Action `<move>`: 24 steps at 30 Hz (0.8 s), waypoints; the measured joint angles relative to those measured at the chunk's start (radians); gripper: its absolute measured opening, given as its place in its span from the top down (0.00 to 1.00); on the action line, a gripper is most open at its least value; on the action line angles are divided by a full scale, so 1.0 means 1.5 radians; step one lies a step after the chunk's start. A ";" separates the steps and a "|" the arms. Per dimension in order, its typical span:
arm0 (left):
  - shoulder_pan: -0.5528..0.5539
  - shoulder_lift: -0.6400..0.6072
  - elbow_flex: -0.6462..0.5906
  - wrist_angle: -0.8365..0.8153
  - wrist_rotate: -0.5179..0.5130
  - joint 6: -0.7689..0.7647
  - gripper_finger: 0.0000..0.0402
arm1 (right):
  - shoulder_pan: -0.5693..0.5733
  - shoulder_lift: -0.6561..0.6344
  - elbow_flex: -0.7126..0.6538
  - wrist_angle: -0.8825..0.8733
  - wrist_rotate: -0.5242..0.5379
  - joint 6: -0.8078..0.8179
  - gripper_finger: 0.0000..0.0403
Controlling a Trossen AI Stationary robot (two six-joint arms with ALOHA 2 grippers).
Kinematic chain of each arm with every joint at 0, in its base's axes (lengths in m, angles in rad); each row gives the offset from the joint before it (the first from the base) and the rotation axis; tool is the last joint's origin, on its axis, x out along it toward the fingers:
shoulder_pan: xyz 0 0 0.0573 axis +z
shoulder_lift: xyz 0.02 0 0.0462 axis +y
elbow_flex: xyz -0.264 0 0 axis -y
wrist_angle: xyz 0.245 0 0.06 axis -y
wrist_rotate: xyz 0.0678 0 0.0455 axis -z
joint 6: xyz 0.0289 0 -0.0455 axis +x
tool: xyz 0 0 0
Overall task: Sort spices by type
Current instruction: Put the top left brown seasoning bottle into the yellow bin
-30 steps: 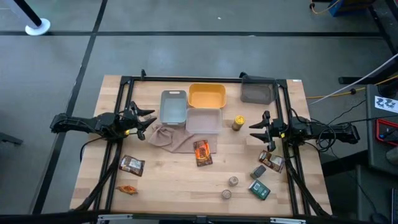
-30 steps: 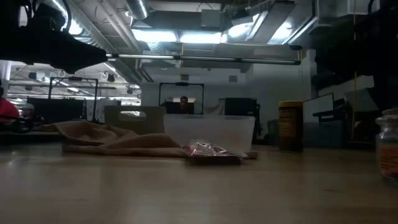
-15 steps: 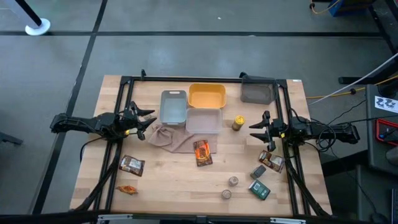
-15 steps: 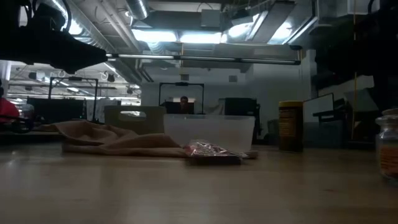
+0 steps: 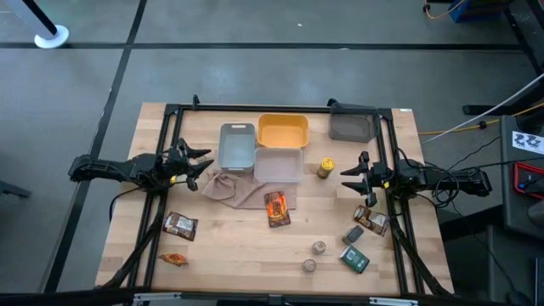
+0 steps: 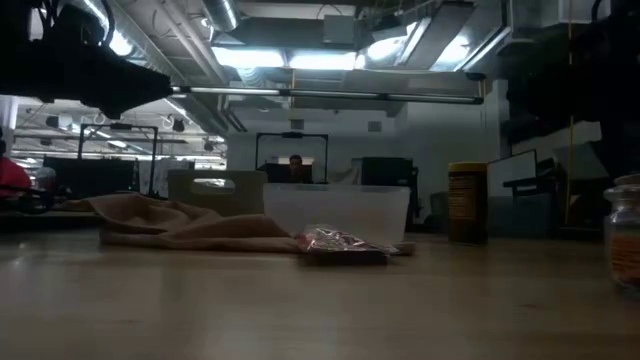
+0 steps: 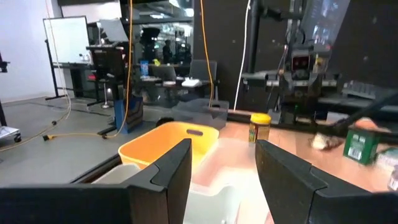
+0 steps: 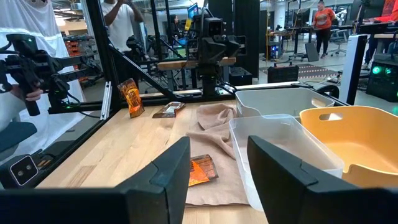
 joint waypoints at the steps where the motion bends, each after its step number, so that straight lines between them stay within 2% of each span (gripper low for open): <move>1: 0.000 0.000 0.000 0.001 0.000 0.003 0.60 | 0.000 0.000 0.000 0.000 0.000 0.000 0.60; 12: 0.000 0.000 0.000 0.008 -0.004 -0.009 0.60 | 0.000 0.000 0.000 0.000 0.000 0.000 0.60; 16: 0.000 0.000 0.000 0.010 -0.056 -0.070 0.60 | 0.000 0.000 0.000 0.002 0.006 -0.001 0.60; 24: 0.000 0.000 0.027 -0.001 -0.148 -0.067 0.60 | 0.000 0.000 0.000 0.024 0.012 -0.001 0.60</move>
